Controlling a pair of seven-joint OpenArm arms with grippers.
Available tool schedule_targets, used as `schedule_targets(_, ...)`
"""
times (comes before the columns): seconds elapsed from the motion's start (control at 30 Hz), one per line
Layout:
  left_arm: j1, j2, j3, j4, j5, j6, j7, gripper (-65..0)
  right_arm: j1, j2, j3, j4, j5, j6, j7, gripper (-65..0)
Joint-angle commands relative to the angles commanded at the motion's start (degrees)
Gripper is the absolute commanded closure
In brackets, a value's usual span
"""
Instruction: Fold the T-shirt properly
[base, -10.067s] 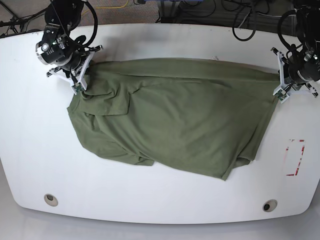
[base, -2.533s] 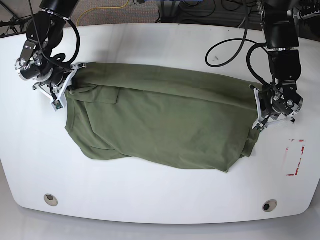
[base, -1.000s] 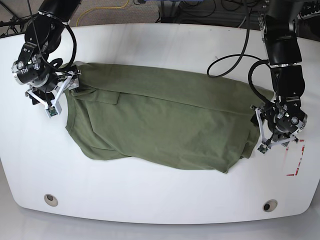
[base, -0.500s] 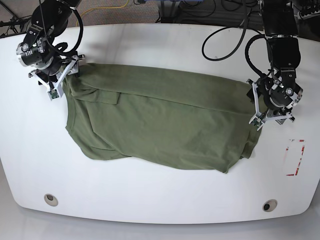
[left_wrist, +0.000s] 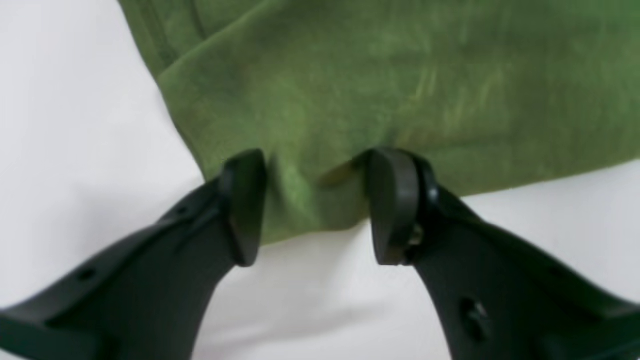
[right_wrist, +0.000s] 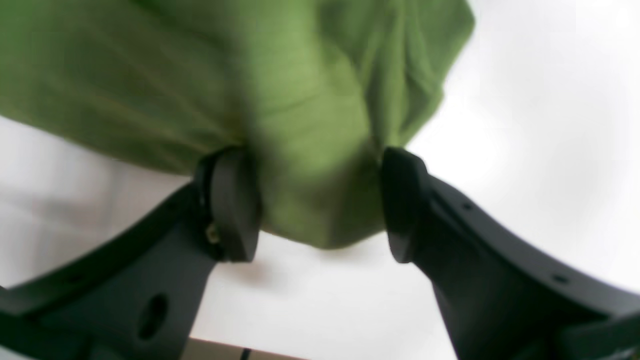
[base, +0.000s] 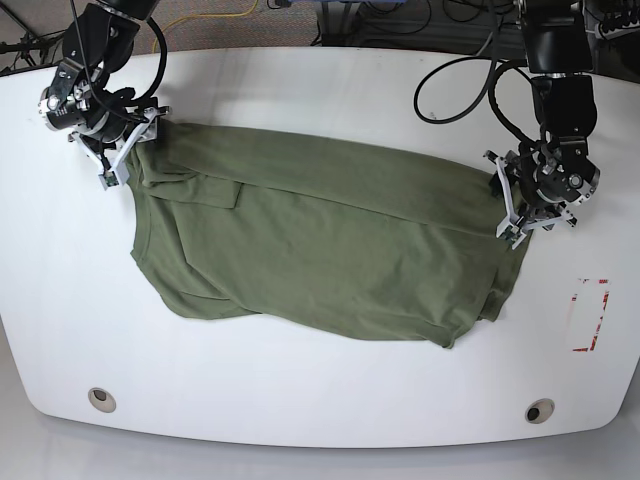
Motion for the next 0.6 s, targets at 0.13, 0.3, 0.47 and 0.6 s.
schedule_targets(0.13, 0.0, -0.8, 0.0, -1.4, -0.2, 0.0, 0.0, -29.7, -0.2, 2.6, 0.0, 0.0, 0.1, 0.00, -0.3, -35.5)
schedule_targets(0.3, 0.1, -1.6, 0.0, -1.5, -0.2, 0.0, 0.0, -29.7, -0.2, 6.9, -0.2, -0.4, 0.1, 0.00, -0.3, -35.5)
schedule_targets(0.47, 0.2, -2.5, 0.0, -1.5, -0.2, 0.0, 0.0, -29.7, -0.1, 10.6, -1.7, 0.0, 0.7, 0.00, -2.3, -35.5)
schedule_targets(0.6, 0.2, -2.5, 0.0, -1.5, -0.3, 0.0, 0.0, -29.7, 0.4, 11.5, -1.0, 2.8, 2.6, 0.00, -5.8, -35.5)
